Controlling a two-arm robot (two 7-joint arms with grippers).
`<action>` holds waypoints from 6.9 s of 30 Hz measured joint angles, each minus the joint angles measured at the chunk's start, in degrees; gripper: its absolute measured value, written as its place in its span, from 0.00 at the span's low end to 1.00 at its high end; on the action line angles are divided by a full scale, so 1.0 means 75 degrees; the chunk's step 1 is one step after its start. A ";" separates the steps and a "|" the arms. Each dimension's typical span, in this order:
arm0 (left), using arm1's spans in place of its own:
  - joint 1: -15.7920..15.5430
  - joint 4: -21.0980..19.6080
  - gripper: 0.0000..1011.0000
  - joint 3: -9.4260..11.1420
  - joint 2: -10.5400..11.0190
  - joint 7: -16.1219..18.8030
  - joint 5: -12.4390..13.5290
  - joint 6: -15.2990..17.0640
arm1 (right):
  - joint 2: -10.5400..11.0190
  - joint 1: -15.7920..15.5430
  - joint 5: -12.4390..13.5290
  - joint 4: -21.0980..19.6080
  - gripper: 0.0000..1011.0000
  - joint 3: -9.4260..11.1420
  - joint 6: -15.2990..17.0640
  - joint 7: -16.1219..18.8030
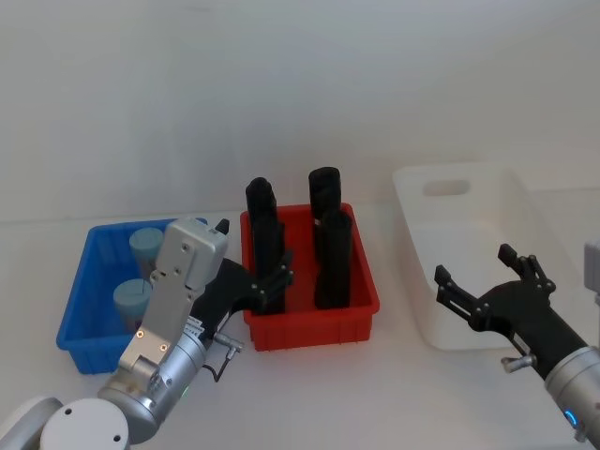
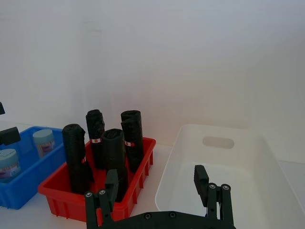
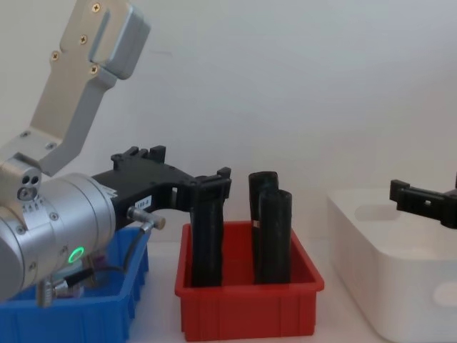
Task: Pick the cotton swabs from the blue box and place them into the white box.
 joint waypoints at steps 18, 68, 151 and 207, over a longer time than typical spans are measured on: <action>-0.0045 0.0042 0.99 -0.0029 -0.0009 -0.0049 -0.0009 0.0012 | 0.0000 0.0000 0.0000 0.0000 0.99 0.0000 0.0000 0.0000; -0.1627 0.3195 0.99 -0.1346 -0.0055 -0.0253 -0.1230 0.1666 | 0.0000 0.0000 0.0000 0.0000 0.99 0.0000 0.0000 0.0000; -0.1477 0.3403 0.99 -0.1583 -0.0048 -0.0906 -0.1588 0.2054 | 0.0000 0.0000 0.0000 0.0000 0.99 0.0000 0.0000 0.0000; -0.1244 0.1480 0.66 -0.1729 0.0407 -0.2608 -0.0982 0.2197 | 0.0000 0.0000 0.0000 0.0000 0.99 0.0000 0.0000 0.0000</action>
